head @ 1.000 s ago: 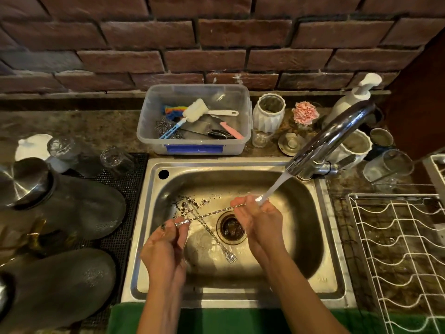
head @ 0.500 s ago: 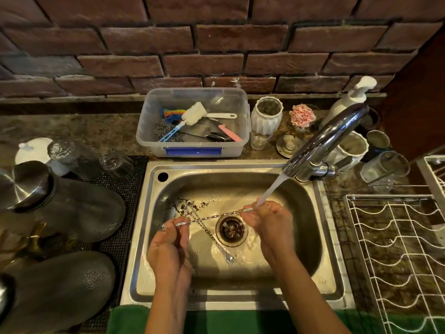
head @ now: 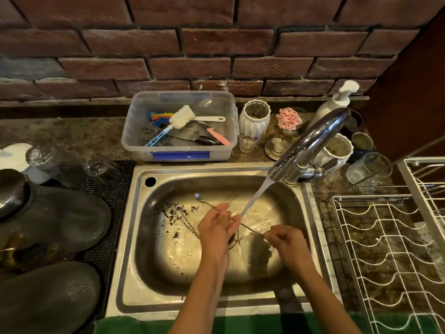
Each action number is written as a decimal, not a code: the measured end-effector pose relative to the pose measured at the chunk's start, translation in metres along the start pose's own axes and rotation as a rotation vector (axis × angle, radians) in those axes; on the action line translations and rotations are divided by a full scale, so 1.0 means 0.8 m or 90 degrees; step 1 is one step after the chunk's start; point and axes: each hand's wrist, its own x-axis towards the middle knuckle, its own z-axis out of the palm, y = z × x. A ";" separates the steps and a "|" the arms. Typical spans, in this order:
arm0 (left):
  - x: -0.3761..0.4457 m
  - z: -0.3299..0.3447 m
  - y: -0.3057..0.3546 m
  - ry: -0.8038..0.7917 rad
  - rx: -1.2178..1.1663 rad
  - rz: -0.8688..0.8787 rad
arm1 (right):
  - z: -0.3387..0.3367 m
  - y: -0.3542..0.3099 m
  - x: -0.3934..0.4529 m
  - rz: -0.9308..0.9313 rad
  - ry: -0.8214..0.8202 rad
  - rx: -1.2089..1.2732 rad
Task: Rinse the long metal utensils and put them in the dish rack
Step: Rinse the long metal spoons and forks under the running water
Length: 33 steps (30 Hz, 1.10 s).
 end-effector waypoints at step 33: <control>0.145 -0.140 -0.069 0.329 0.480 -0.060 | 0.127 0.067 0.105 0.130 0.082 -0.180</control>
